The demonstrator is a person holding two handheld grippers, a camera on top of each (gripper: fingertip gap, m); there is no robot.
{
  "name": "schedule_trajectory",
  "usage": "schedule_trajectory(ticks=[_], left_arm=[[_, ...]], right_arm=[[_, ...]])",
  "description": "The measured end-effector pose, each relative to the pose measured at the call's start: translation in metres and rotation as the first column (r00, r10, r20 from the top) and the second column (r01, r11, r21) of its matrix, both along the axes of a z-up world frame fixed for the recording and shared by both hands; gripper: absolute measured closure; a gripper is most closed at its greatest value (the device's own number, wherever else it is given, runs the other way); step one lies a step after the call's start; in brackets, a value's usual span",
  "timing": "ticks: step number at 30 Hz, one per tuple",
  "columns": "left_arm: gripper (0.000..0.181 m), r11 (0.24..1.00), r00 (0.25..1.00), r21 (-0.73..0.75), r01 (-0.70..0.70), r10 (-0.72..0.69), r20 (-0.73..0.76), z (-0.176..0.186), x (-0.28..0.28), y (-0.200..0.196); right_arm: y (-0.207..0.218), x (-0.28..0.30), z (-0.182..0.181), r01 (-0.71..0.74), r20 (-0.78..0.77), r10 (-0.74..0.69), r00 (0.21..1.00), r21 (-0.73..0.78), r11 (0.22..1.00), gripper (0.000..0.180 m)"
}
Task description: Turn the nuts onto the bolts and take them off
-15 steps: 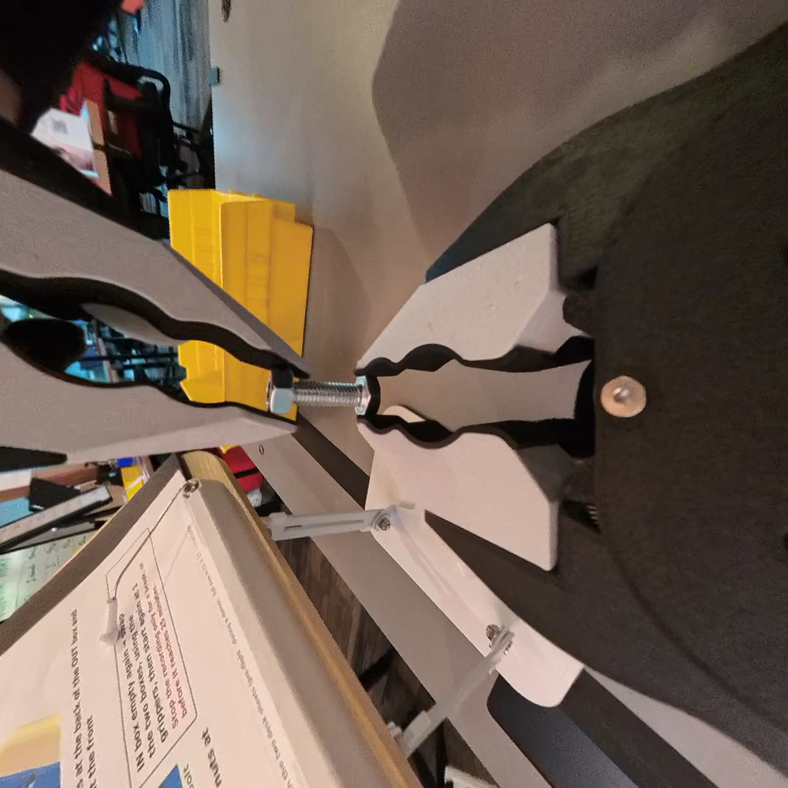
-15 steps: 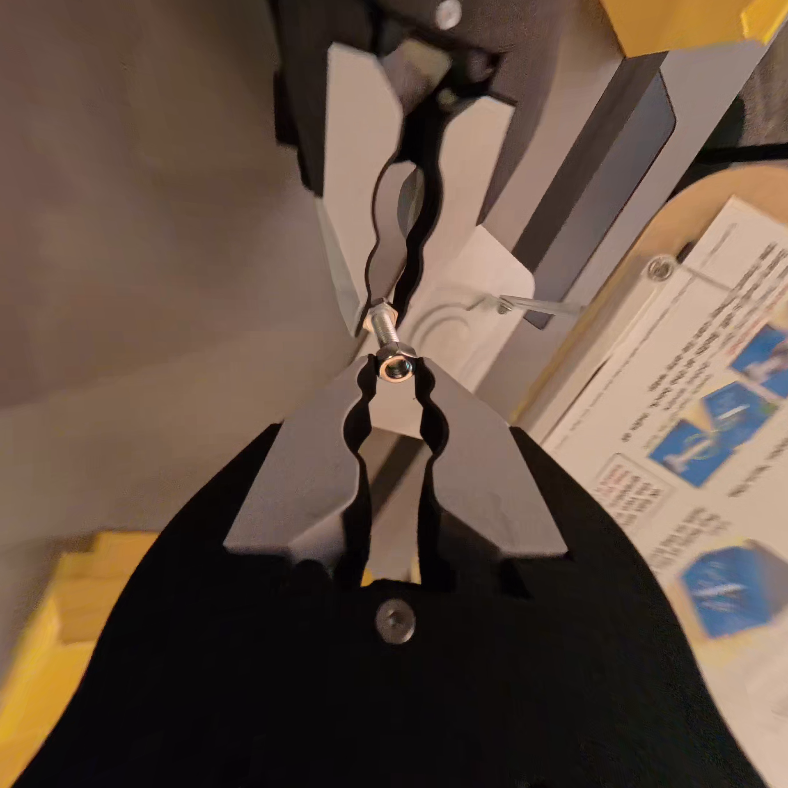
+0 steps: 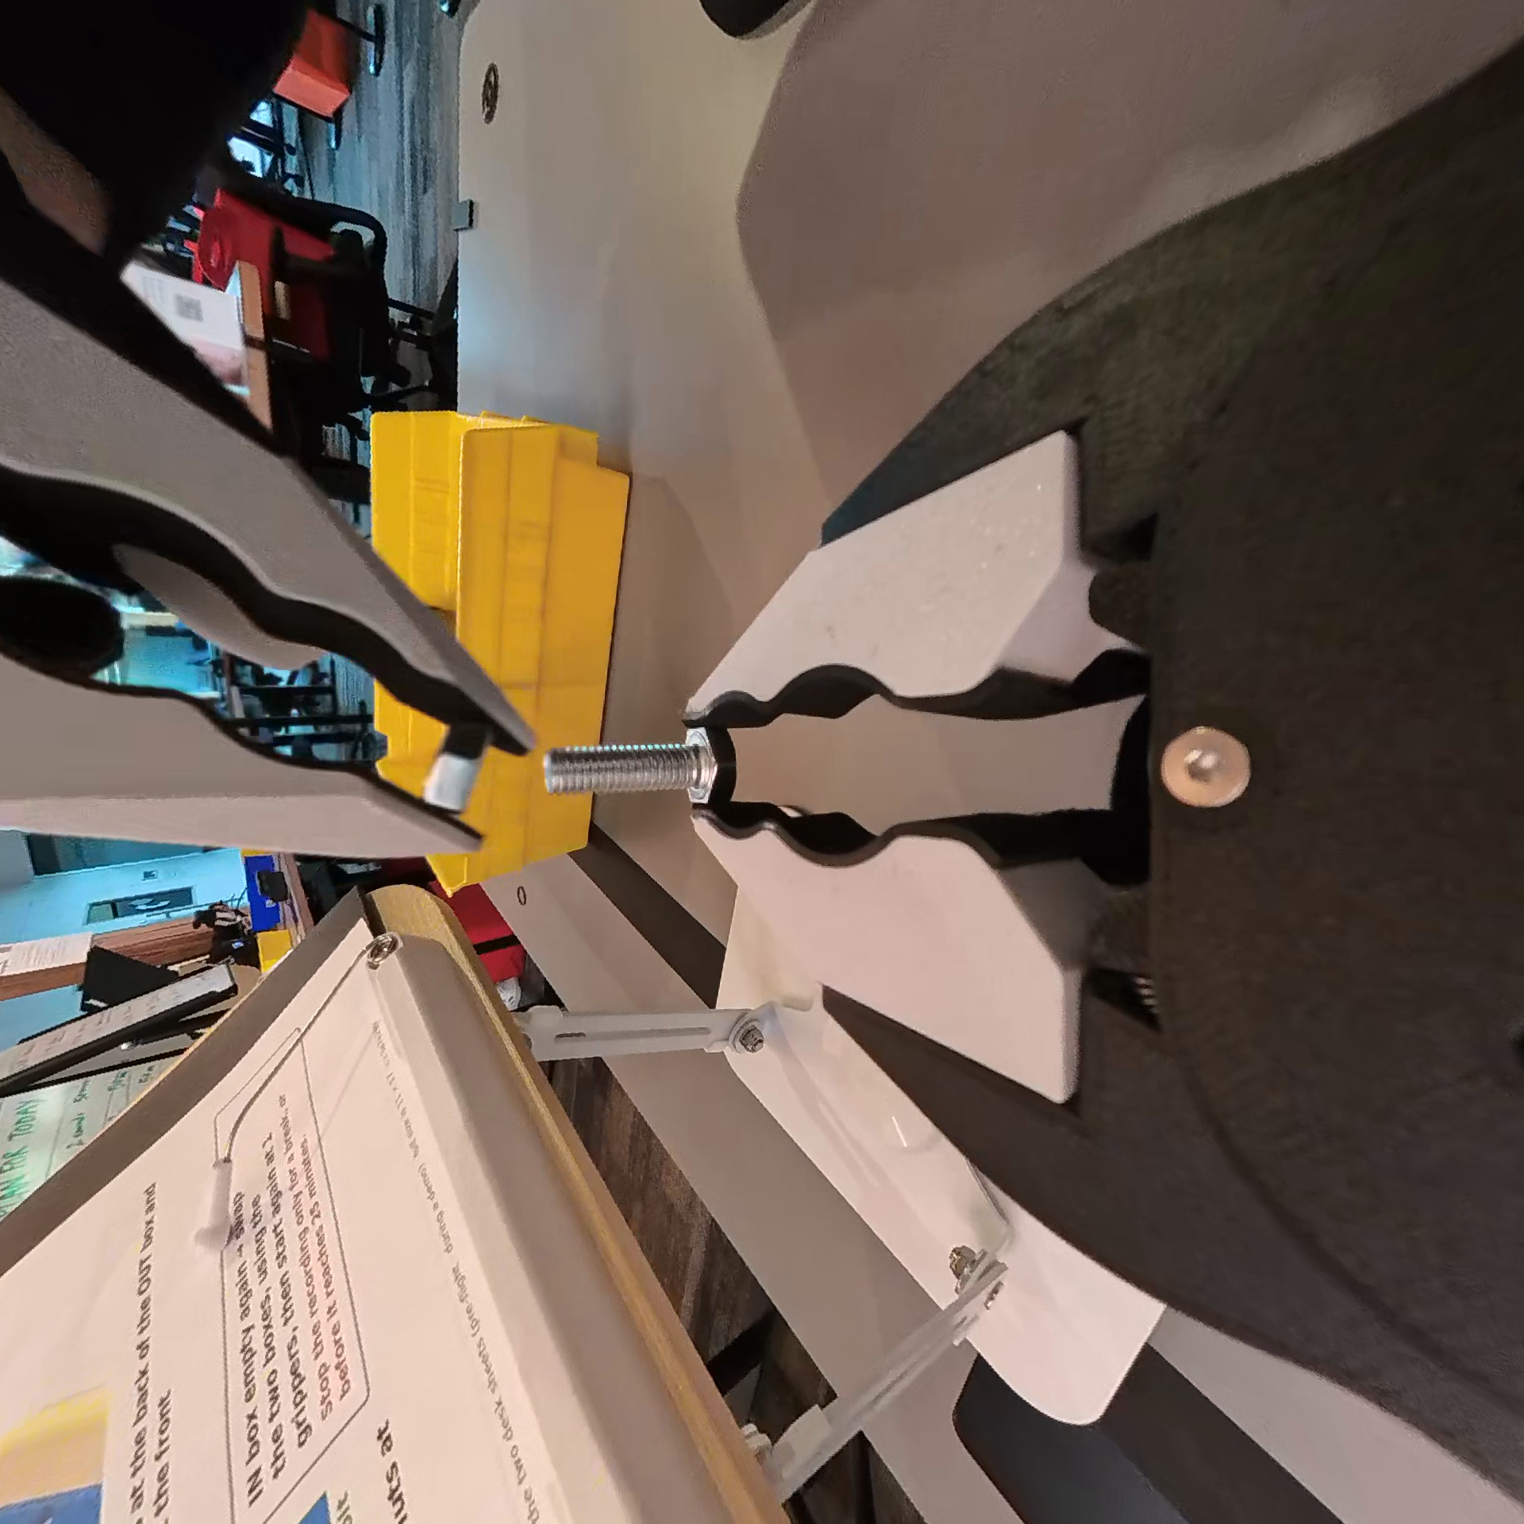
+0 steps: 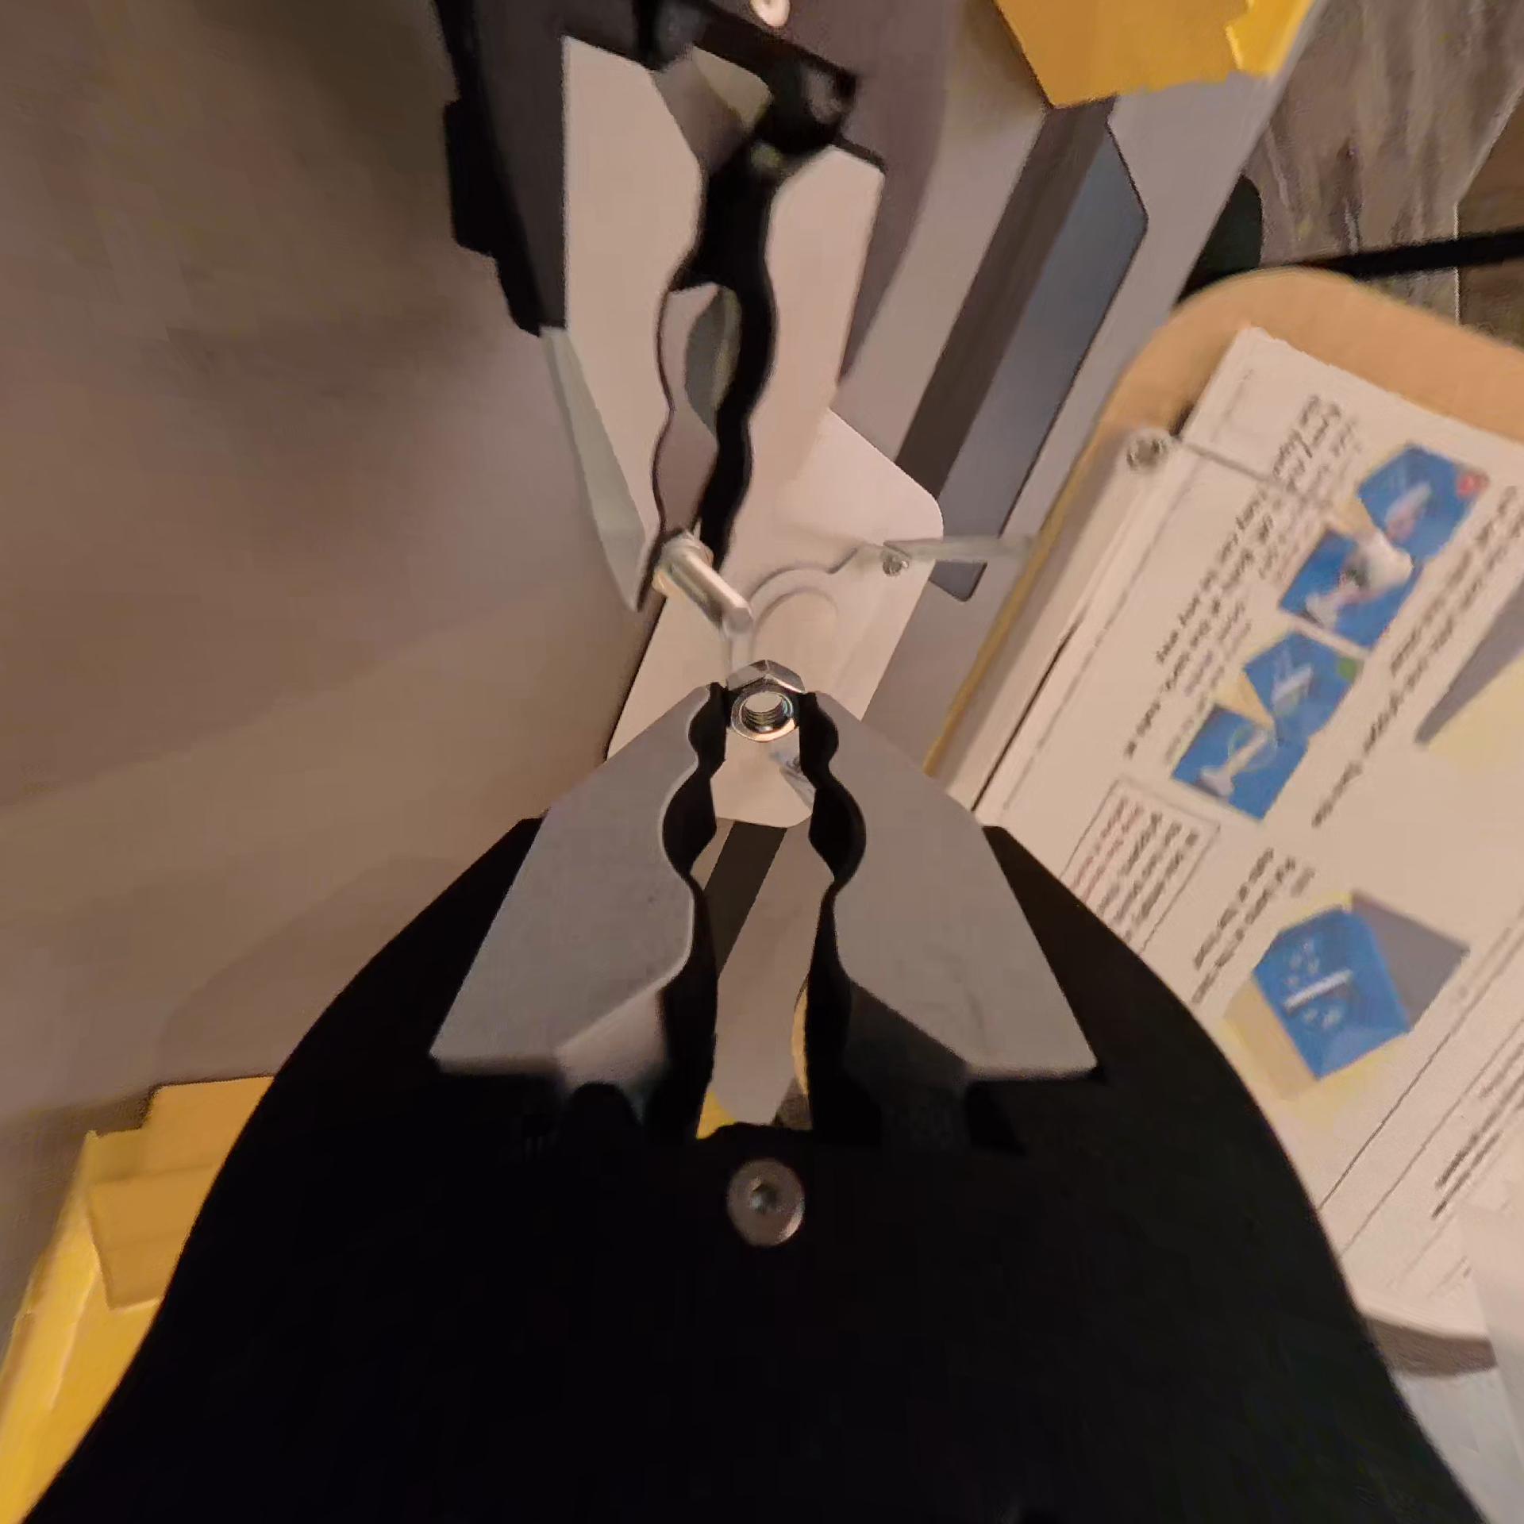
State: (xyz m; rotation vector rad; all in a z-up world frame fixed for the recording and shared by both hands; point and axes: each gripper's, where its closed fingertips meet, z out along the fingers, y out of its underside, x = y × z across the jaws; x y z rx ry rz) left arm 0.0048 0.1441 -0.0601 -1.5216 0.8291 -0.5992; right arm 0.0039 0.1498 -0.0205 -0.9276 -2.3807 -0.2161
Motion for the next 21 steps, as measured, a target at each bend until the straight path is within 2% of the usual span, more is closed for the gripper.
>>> schedule_trajectory(ticks=[5, 7, 9, 12, 16, 21], left_arm=[[0.165, 1.0, 1.0, -0.005, -0.019, 0.019, 0.01, 0.0, -0.005, 0.003], [0.165, 1.0, 1.0, -0.007, -0.026, 0.027, 0.016, 0.0, -0.007, 0.004], [0.165, 1.0, 0.999, -0.009, -0.029, 0.03, 0.019, 0.0, -0.007, 0.005], [0.165, 1.0, 1.0, -0.012, -0.028, 0.028, 0.012, -0.002, -0.004, 0.005], [0.165, 1.0, 1.0, -0.014, -0.025, 0.025, -0.001, -0.005, 0.0, 0.005], [0.165, 0.999, 1.0, -0.019, -0.028, 0.028, -0.004, -0.007, -0.001, 0.006]], right_arm=[[0.028, 0.052, 0.03, 0.232, -0.135, -0.244, 0.96, -0.099, 0.968, 0.164], [0.047, 0.093, 0.035, 0.377, -0.16, -0.395, 0.905, -0.134, 0.917, 0.164], [0.061, 0.14, 0.027, 0.514, -0.135, -0.543, 0.829, -0.201, 0.834, 0.164], [0.076, 0.218, -0.009, 0.709, 0.003, -0.729, 0.685, -0.238, 0.664, 0.164], [0.078, 0.285, -0.064, 0.837, 0.147, -0.836, 0.529, -0.252, 0.485, 0.164], [0.075, 0.335, -0.132, 0.908, 0.318, -0.853, 0.413, -0.216, 0.359, 0.164]])
